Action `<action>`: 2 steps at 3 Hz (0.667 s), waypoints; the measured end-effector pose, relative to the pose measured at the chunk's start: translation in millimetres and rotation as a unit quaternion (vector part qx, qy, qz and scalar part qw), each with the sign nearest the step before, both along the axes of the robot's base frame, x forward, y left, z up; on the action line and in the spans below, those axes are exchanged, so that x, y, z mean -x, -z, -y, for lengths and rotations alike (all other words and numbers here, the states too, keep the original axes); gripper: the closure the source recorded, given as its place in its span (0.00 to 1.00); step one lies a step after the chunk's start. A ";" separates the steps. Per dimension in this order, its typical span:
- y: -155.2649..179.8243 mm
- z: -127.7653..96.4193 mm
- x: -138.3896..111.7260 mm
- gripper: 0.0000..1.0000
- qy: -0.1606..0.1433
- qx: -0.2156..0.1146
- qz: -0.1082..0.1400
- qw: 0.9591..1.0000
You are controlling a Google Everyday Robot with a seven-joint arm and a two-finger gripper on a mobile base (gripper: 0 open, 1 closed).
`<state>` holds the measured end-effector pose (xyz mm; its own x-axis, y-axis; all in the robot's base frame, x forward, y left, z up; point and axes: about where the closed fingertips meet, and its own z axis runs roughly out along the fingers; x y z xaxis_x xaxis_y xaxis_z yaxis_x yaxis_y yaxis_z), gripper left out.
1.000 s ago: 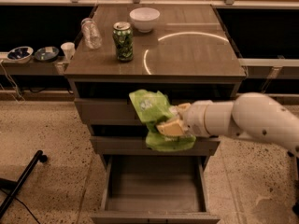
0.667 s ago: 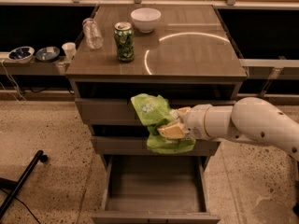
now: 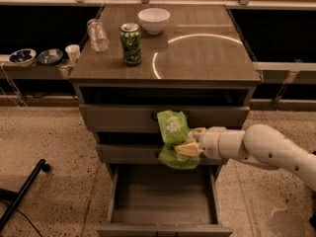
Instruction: Place green rice chip bag into bottom drawer
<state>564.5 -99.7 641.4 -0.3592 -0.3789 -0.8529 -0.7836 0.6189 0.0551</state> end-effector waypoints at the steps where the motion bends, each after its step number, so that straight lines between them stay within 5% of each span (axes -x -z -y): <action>1: 17.4 -5.1 4.5 1.00 -0.002 -0.013 -0.018 1.000; 2: 19.7 31.2 -14.0 1.00 0.038 -0.005 0.021 0.999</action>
Offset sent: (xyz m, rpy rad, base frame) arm 0.0270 -0.0776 -0.2043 0.1947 0.0761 -0.2077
